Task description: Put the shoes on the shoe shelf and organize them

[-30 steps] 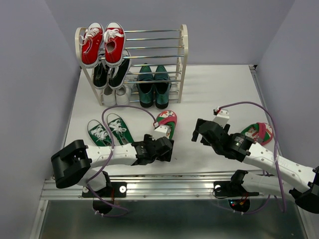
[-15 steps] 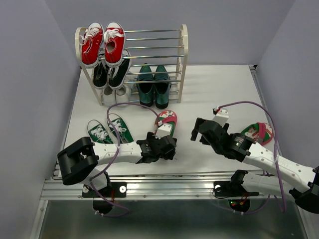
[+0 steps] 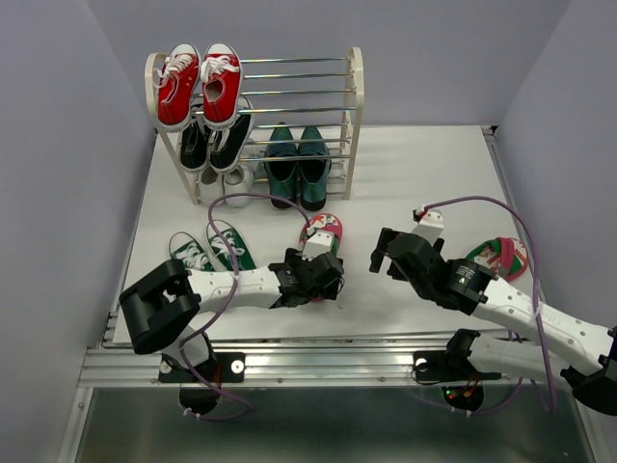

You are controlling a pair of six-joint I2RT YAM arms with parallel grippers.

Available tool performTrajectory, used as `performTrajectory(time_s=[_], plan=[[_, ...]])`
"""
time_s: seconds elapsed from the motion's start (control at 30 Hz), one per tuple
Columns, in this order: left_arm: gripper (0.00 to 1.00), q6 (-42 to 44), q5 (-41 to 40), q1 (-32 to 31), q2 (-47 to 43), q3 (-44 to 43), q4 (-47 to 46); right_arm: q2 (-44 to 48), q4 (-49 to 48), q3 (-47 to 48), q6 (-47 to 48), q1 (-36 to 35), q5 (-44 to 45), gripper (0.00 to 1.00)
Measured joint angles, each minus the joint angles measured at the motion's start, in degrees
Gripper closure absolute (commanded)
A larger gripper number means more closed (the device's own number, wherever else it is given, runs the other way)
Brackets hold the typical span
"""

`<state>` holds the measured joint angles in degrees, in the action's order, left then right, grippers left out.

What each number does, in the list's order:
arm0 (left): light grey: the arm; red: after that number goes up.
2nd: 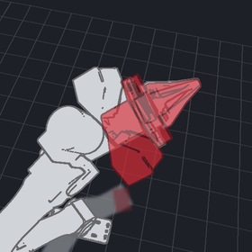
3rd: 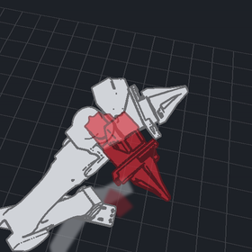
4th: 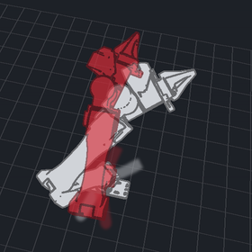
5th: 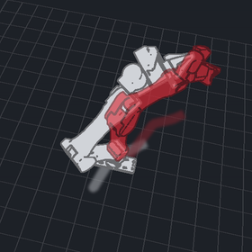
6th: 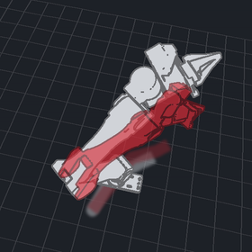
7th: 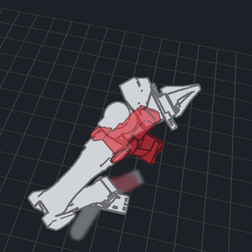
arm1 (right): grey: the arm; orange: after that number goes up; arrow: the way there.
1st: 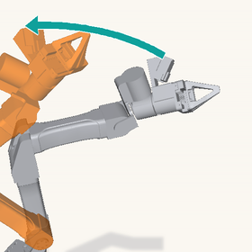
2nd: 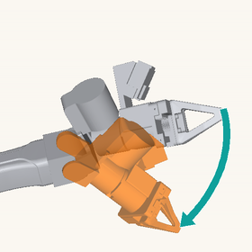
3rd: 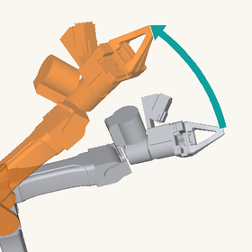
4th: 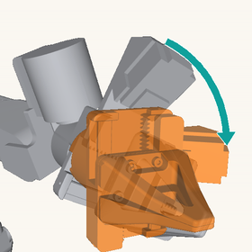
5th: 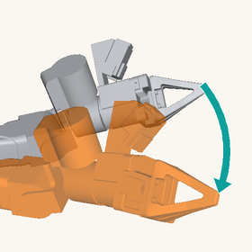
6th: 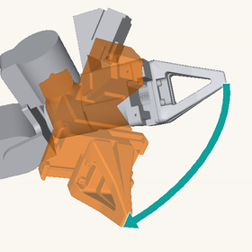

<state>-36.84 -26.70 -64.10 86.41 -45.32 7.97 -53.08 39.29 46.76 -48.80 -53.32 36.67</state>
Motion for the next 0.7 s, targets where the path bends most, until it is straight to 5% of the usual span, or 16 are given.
performTrajectory(time_s=[0.7], plan=[[0.01,1.07,0.52,1.92,4.81,-4.33,1.97,0.20,-0.37,0.00,1.62,0.00,0.09,0.00]])
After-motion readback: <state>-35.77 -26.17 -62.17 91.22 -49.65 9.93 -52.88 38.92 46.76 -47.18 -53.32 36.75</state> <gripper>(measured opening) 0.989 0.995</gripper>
